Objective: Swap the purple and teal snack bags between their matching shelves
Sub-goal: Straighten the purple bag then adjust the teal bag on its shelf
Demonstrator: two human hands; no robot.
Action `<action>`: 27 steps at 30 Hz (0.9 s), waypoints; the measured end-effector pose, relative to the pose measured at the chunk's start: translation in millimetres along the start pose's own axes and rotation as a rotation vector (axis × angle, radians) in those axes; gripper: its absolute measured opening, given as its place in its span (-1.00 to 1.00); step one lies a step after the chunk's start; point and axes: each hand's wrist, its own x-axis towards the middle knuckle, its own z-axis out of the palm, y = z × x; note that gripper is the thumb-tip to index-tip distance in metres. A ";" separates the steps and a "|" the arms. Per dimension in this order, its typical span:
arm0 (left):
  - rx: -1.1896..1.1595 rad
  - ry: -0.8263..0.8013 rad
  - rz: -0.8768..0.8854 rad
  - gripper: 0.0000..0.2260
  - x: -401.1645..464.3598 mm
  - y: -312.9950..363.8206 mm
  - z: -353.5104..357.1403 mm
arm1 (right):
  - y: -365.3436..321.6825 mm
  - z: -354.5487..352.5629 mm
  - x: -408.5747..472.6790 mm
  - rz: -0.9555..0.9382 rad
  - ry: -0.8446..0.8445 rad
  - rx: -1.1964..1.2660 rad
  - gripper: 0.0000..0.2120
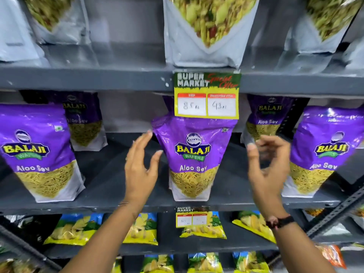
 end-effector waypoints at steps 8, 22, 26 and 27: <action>-0.077 0.145 0.185 -0.53 142.9 117.2 -42.9 | -106.9 17.0 144.3 -0.243 -0.196 -0.074 -0.54; -0.353 -0.465 -0.337 -0.59 191.8 118.8 -26.2 | -101.2 37.0 178.5 0.250 -0.756 0.005 -0.45; -0.371 -0.490 -0.329 -0.56 191.1 117.2 -29.3 | -99.8 36.9 177.2 0.271 -0.774 0.009 -0.41; -0.359 -0.489 -0.335 -0.55 189.7 118.9 -29.8 | -102.3 36.2 175.7 0.283 -0.776 -0.015 -0.38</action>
